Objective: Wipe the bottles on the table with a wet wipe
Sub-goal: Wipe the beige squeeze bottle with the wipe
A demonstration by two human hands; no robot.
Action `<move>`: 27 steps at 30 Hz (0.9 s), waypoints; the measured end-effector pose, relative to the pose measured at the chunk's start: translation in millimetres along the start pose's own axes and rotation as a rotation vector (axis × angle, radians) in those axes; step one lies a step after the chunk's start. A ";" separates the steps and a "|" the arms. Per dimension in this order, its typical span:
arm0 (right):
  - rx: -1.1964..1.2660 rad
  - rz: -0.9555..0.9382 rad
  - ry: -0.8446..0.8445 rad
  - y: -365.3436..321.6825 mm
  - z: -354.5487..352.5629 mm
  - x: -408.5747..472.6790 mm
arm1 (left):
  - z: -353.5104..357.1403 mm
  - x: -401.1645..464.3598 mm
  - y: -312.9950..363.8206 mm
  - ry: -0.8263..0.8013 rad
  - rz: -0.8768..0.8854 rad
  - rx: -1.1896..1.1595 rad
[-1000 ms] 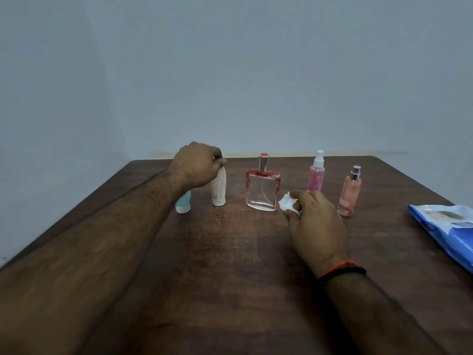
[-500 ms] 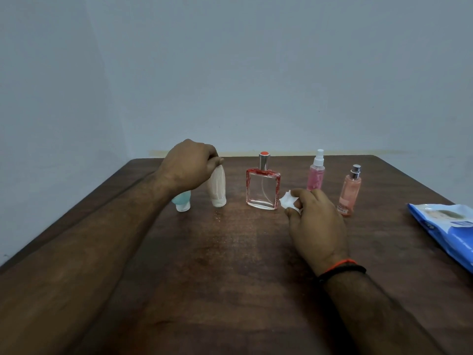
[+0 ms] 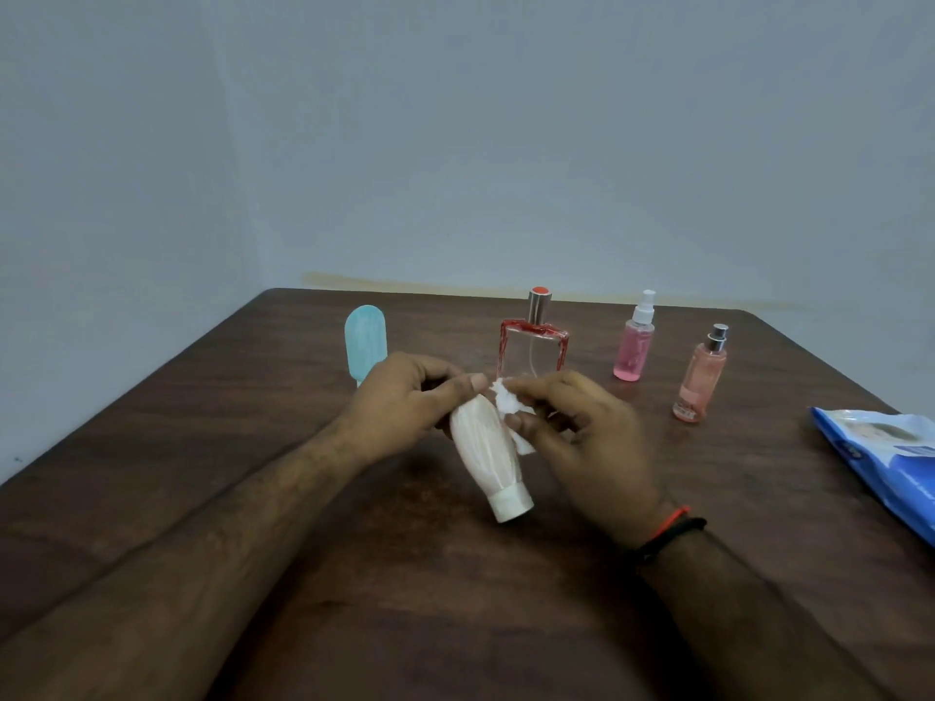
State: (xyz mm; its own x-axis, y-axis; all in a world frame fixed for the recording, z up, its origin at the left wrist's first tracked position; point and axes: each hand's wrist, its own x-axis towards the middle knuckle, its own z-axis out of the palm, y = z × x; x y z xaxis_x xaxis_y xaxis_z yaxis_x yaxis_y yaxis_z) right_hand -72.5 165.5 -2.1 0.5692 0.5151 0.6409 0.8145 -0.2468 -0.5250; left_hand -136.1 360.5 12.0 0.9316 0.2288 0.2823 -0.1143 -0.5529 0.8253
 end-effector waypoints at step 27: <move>-0.016 -0.060 0.033 -6.5 -0.4 -1.2 | 0.6 -10.9 0.8 -0.142 -0.031 -0.488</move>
State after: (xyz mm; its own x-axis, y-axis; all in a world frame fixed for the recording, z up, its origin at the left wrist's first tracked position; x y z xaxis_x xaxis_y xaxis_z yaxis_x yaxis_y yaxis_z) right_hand -78.5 166.1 0.8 0.5225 0.5019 0.6893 0.8488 -0.2292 -0.4765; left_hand -146.2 357.0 9.2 0.9710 0.1091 0.2126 -0.2019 -0.1012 0.9742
